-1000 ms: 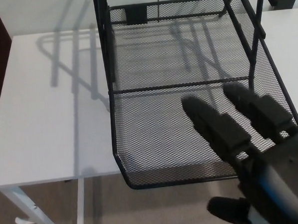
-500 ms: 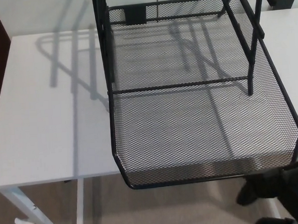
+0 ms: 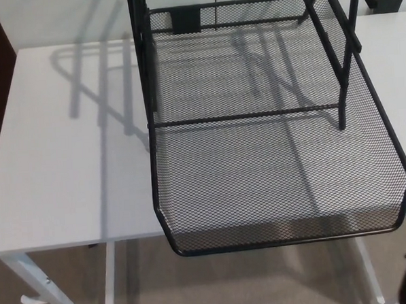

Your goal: The robot walks towards a file tray kept in the middle of a desk and uses its right hand to grab a tray and pulls it out towards itself

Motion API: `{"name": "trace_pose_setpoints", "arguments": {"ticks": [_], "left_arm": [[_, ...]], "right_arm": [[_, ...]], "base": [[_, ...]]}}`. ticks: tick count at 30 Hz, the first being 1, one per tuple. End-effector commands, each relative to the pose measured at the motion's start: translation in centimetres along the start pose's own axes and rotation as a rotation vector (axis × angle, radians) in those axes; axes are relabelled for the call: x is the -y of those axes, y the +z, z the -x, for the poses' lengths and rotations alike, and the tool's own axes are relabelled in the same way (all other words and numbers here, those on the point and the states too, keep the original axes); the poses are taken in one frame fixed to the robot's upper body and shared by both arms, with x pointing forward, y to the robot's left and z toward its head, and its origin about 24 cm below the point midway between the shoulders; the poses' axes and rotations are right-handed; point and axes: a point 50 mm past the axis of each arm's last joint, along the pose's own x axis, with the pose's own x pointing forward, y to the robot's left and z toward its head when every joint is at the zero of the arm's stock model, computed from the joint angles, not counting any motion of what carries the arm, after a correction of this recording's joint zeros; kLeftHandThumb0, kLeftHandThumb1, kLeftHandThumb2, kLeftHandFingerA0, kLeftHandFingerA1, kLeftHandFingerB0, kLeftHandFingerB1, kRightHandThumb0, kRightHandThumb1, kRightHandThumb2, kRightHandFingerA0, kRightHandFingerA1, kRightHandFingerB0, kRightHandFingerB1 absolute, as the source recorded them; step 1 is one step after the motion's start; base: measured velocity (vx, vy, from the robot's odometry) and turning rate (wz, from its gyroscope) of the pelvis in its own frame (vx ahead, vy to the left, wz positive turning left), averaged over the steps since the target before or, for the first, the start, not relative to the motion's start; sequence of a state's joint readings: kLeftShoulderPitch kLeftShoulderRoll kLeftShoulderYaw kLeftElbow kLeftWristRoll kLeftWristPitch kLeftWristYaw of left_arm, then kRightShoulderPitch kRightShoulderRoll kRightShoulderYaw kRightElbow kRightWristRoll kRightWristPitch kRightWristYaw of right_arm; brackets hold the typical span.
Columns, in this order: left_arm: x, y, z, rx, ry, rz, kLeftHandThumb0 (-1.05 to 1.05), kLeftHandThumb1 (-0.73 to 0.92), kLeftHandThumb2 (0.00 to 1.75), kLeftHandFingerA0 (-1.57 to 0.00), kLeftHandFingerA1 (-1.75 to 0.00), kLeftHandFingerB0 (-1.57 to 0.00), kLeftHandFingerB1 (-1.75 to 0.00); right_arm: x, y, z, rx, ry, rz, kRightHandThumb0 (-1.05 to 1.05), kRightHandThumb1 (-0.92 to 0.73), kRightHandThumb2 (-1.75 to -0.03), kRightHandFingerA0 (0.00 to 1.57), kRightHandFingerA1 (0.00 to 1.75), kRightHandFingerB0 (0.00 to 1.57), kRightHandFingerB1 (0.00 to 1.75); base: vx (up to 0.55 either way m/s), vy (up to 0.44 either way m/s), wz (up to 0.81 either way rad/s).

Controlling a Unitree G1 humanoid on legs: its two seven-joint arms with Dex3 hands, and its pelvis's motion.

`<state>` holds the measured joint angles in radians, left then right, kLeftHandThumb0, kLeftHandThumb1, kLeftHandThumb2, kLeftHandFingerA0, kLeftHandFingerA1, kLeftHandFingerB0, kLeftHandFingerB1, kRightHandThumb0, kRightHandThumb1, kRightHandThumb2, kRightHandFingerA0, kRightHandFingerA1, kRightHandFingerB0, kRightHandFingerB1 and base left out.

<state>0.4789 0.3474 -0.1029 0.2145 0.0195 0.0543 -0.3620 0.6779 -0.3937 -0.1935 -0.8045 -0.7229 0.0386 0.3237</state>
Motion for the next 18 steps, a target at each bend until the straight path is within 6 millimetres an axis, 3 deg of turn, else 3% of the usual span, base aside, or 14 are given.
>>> {"name": "trace_pose_setpoints", "arguments": {"ticks": [1,4,5,6,7,8,9,11,12,13,14,15,17,18], "left_arm": [[-1.8,-1.1,-0.2,-0.040,0.046,0.058,-0.27,0.46,0.62,-0.50,-0.46,-0.45,-0.42],[-2.0,-0.9,-0.1,-0.040,0.060,0.060,-0.24,0.47,0.61,-0.50,-0.45,-0.44,-0.41],[-1.9,-0.8,0.0,-0.033,0.063,0.072,-0.16,0.53,0.56,-0.54,-0.42,-0.44,-0.37],[-1.9,-0.8,0.1,-0.030,0.063,0.077,-0.16,0.53,0.56,-0.54,-0.42,-0.44,-0.37],[-2.0,-0.7,0.2,-0.014,0.065,0.092,-0.19,0.53,0.56,-0.52,-0.42,-0.43,-0.37],[-2.1,-0.7,0.2,-0.012,0.070,0.093,-0.19,0.53,0.56,-0.52,-0.42,-0.43,-0.37],[-2.4,-0.8,0.1,-0.009,0.085,0.104,-0.19,0.52,0.56,-0.55,-0.42,-0.44,-0.37],[-3.2,-0.7,-0.1,-0.008,0.115,0.107,-0.27,0.44,0.61,-0.54,-0.47,-0.42,-0.42],[-3.5,-0.8,-0.2,-0.006,0.128,0.103,-0.28,0.44,0.62,-0.52,-0.47,-0.41,-0.42],[-3.7,-0.7,-0.2,-0.008,0.137,0.098,-0.29,0.44,0.62,-0.48,-0.47,-0.41,-0.42],[-4.1,-0.4,-0.2,-0.012,0.151,0.089,-0.31,0.44,0.63,-0.45,-0.45,-0.40,-0.42],[-4.1,-0.2,-0.2,-0.012,0.162,0.078,-0.33,0.43,0.64,-0.45,-0.46,-0.40,-0.43],[-4.8,-0.2,-0.5,-0.011,0.193,0.090,-0.33,0.44,0.63,-0.42,-0.45,-0.39,-0.42],[-5.3,-0.4,-0.5,-0.016,0.215,0.094,-0.34,0.43,0.64,-0.40,-0.44,-0.37,-0.42]], "right_arm": [[1.5,-9.1,10.6,-0.089,0.364,-1.018,-0.43,-0.52,-0.55,1.41,0.96,1.21,0.84],[-3.0,-10.9,10.5,-0.304,0.422,-0.949,-0.40,-0.55,-0.57,1.36,0.90,1.17,0.86],[-4.8,-11.6,10.6,-0.383,0.450,-0.893,-0.52,-0.50,-0.80,1.26,0.96,1.08,0.88],[-5.3,-11.8,10.6,-0.406,0.462,-0.871,-0.52,-0.50,-0.80,1.26,0.96,1.08,0.88],[-7.3,-12.7,10.7,-0.524,0.507,-0.798,-0.48,-0.52,-0.86,1.11,0.88,1.00,0.83],[-8.1,-13.1,10.8,-0.571,0.523,-0.777,-0.48,-0.52,-0.86,1.11,0.88,1.00,0.83],[-10.1,-14.2,10.5,-0.652,0.524,-0.747,-0.42,-0.60,-0.57,1.12,0.71,0.96,0.66],[-12.5,-15.1,9.9,-0.787,0.538,-0.663,-0.40,-0.60,-0.57,0.86,0.57,0.71,0.51],[-13.8,-15.9,9.5,-0.836,0.573,-0.592,-0.47,-0.52,-0.84,0.65,0.65,0.49,0.55],[-14.5,-16.3,9.1,-0.860,0.596,-0.555,-0.46,-0.62,-0.57,0.72,0.72,0.59,0.45],[-15.1,-16.5,8.4,-0.897,0.612,-0.527,-0.51,-0.64,-0.59,0.34,0.47,0.32,0.39],[-15.2,-16.6,7.9,-0.909,0.603,-0.563,-0.28,-0.47,-0.98,0.11,0.53,0.09,0.50],[-15.2,-16.4,6.3,-0.954,0.613,-0.587,-0.60,-0.46,-0.81,0.06,0.47,0.00,0.36],[-15.1,-16.2,5.5,-0.934,0.647,-0.540,-0.67,-0.51,-0.83,0.00,0.32,0.01,0.23]], "base": [[0.00,0.000,0.00],[0.00,0.000,0.00],[0.00,0.000,0.00],[0.00,0.000,0.00],[0.00,0.000,0.00],[0.00,0.000,0.00],[0.00,0.000,0.00],[0.00,0.000,0.00],[0.00,0.000,0.00],[0.00,0.000,0.00],[0.00,0.000,0.00],[0.00,0.000,0.00],[0.00,0.000,0.00],[0.00,0.000,0.00]]}}
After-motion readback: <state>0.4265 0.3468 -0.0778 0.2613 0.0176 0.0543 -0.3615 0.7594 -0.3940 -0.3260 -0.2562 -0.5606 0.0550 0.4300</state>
